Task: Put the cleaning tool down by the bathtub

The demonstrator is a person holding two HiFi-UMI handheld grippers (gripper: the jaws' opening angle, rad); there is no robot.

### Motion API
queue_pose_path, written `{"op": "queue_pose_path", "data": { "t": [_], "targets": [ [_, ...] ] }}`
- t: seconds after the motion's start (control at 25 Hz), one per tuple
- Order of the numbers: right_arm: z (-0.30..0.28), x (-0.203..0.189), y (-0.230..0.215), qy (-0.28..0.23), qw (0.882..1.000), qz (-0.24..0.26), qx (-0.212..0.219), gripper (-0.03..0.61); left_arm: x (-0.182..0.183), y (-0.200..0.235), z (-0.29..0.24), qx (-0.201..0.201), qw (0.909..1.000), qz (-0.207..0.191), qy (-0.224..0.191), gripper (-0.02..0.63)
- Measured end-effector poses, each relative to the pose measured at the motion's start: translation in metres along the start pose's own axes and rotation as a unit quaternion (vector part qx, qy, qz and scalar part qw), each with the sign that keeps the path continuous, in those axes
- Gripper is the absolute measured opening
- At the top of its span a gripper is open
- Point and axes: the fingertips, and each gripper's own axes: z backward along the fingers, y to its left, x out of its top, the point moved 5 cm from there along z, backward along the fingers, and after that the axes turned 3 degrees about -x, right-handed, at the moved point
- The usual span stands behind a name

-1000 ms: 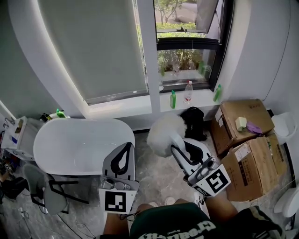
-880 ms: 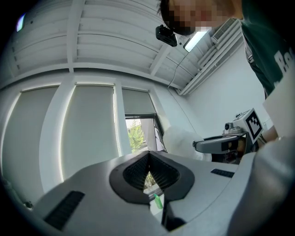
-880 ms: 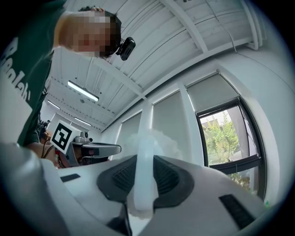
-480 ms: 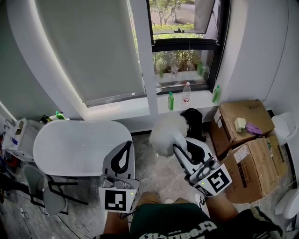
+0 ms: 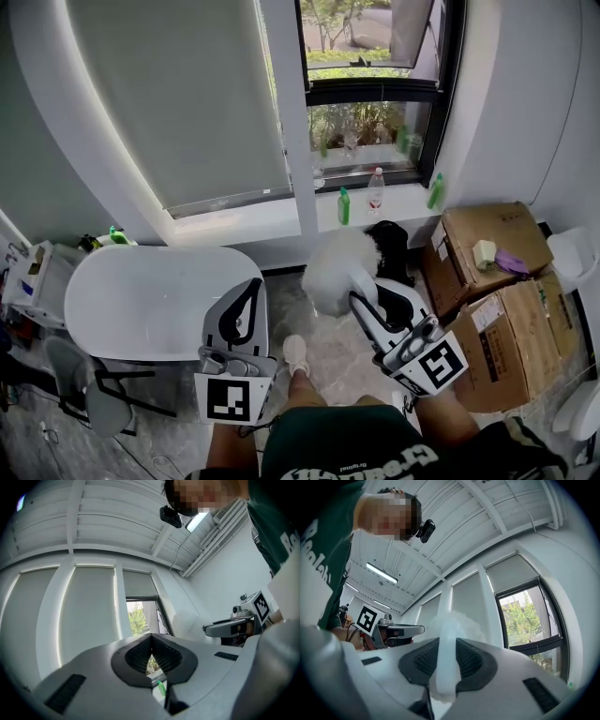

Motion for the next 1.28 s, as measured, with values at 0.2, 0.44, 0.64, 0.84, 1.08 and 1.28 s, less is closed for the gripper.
{"op": "queue_pose_path", "data": {
  "t": [0.2,0.44,0.64,0.84,1.08,1.28],
  "targets": [
    [-0.022,-0.011,-0.01,0.004,1.0,0.002,-0.005,0.098,-0.011,0.019,-0.024,-0.009,0.9999,0.001,-0.013,0.009],
    [-0.071,-0.04,-0.038,0.012,1.0,-0.001,-0.017,0.098,-0.04,0.058,-0.07,-0.02,0.9997,-0.002,-0.013,0.009],
    [-0.139,-0.062,-0.065,0.014,1.0,0.0,-0.022,0.098,-0.064,0.114,-0.125,-0.027,0.9995,0.007,-0.013,0.009],
    [-0.208,-0.074,-0.092,0.019,0.999,-0.003,-0.028,0.098,-0.081,0.168,-0.18,-0.041,0.999,0.014,-0.006,0.009],
    [-0.274,-0.092,-0.119,0.022,0.999,-0.007,-0.038,0.098,-0.102,0.223,-0.231,-0.053,0.9984,0.02,-0.002,0.009],
    [-0.324,-0.112,-0.136,0.029,0.999,-0.009,-0.043,0.098,-0.122,0.265,-0.268,-0.06,0.998,0.023,0.0,0.009]
  ]
}}
